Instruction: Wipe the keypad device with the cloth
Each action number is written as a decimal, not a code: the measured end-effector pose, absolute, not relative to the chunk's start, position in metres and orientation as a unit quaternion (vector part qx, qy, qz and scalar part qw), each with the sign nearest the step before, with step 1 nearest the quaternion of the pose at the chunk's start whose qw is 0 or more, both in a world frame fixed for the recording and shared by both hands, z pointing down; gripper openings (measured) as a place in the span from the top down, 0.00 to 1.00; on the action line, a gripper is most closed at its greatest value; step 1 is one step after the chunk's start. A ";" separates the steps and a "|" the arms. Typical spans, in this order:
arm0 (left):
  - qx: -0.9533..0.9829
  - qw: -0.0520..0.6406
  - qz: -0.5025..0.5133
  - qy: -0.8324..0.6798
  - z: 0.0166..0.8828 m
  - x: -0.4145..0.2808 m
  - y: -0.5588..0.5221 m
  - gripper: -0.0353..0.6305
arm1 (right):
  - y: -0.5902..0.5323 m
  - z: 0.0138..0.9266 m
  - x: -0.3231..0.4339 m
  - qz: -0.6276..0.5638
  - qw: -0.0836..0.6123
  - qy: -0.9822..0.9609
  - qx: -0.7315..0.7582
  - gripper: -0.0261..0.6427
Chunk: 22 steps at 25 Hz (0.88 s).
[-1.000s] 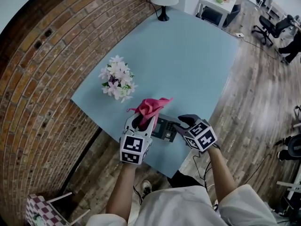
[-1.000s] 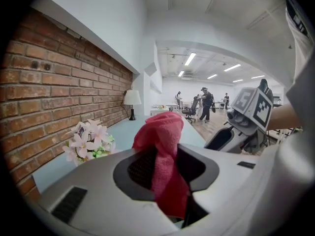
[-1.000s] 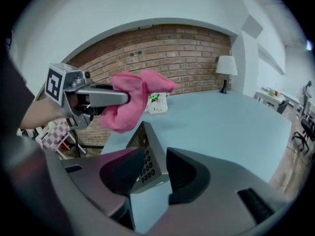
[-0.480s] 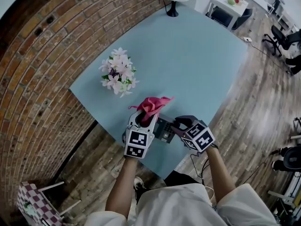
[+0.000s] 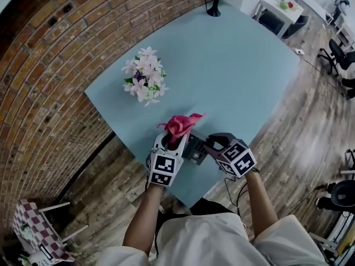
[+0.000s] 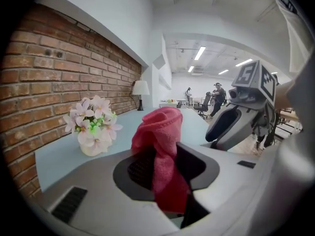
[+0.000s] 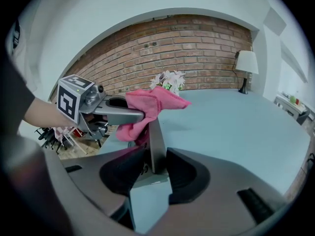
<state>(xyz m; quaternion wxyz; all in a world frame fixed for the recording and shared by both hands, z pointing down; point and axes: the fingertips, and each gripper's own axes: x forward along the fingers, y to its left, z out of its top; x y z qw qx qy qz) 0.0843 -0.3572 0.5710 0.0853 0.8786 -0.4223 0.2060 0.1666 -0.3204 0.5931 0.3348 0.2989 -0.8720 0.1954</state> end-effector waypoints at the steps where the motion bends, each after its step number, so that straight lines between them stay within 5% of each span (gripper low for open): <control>1: 0.878 0.090 0.206 -0.423 0.573 0.083 -0.356 0.71 | -0.320 0.593 0.166 0.194 0.336 -0.873 0.297 0.71; 22: 0.862 0.167 0.216 -0.427 0.636 0.063 -0.305 0.71 | -0.321 0.593 0.167 0.195 0.313 -0.883 0.290 0.71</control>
